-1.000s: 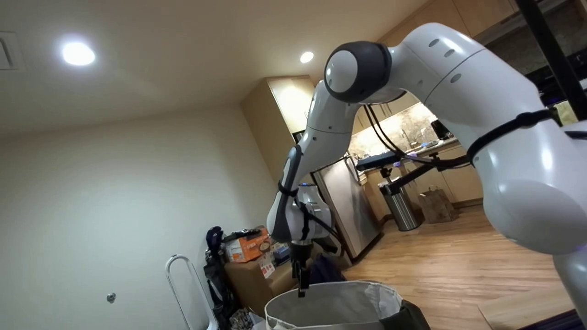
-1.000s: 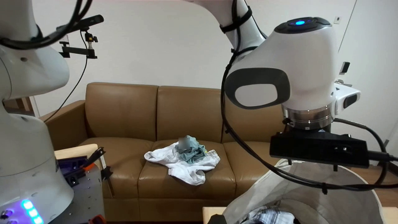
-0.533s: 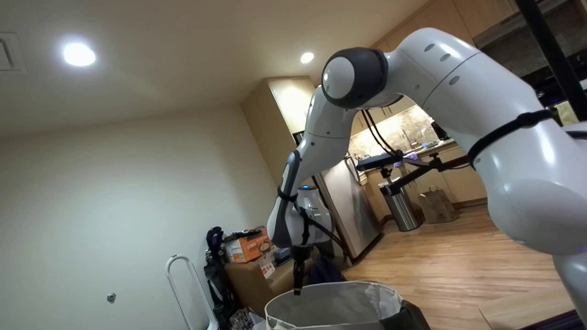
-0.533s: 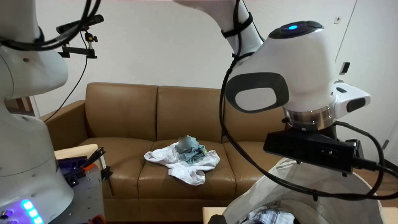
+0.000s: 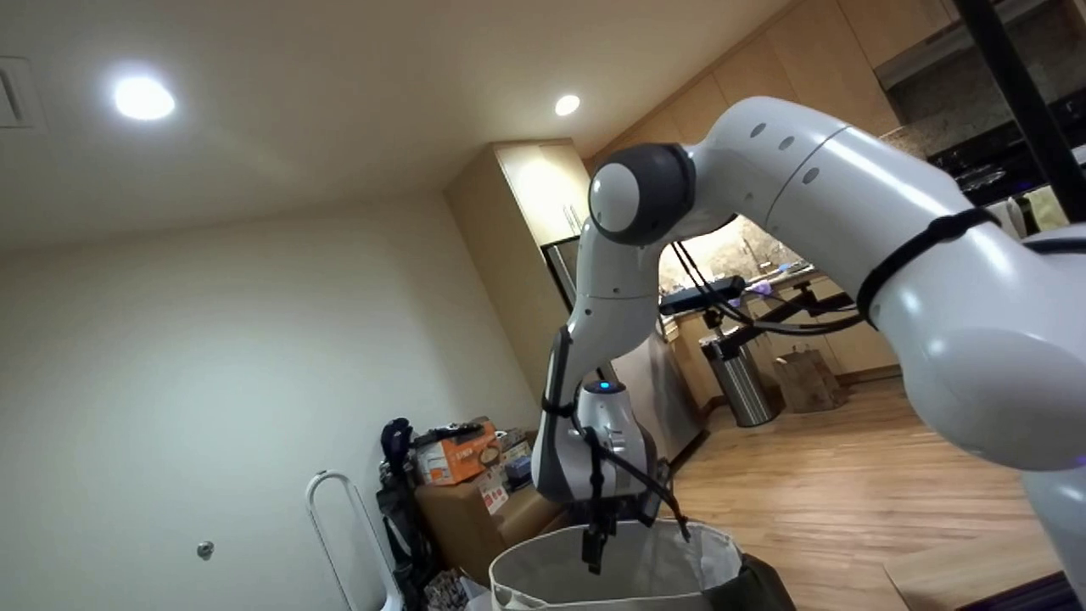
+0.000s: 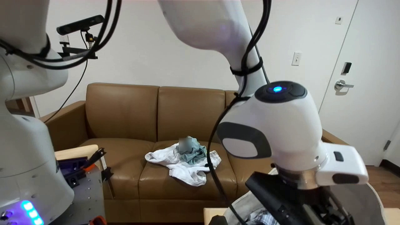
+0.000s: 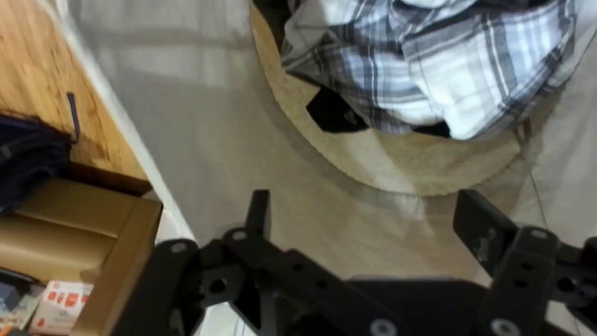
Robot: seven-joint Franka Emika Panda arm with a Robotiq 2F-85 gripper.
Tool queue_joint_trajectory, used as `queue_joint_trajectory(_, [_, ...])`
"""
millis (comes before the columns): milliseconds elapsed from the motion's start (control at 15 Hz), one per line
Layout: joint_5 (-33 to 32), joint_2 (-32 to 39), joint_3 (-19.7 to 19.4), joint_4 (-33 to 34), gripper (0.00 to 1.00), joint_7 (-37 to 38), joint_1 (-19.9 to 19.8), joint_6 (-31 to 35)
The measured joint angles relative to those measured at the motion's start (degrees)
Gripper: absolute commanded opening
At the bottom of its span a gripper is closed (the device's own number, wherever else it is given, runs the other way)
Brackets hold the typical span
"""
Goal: Take the clothes out of the basket and put them on the couch
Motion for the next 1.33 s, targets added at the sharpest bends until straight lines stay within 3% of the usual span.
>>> queue_joint_trajectory(200, [0.9,3.5,-1.0,-0.1,1.0,3.3,0.2,-3.7])
queue_joint_trajectory(400, [0.9,5.6,2.0,0.3,1.0,3.4,-2.4,-6.3])
queue_joint_trajectory(600, [1.5,5.1,3.3,-0.9,1.0,3.4,-2.9,3.8])
queue_joint_trajectory(800, [-0.6,4.7,10.3,-3.0,1.0,3.4,-7.7,15.6])
queue_joint_trajectory(1133, [-10.5,10.0,18.0,0.0,1.0,3.6,-17.0,6.7])
queue_joint_trajectory(1333, [-22.5,14.8,16.0,3.7,1.0,11.8,-20.5,-3.2])
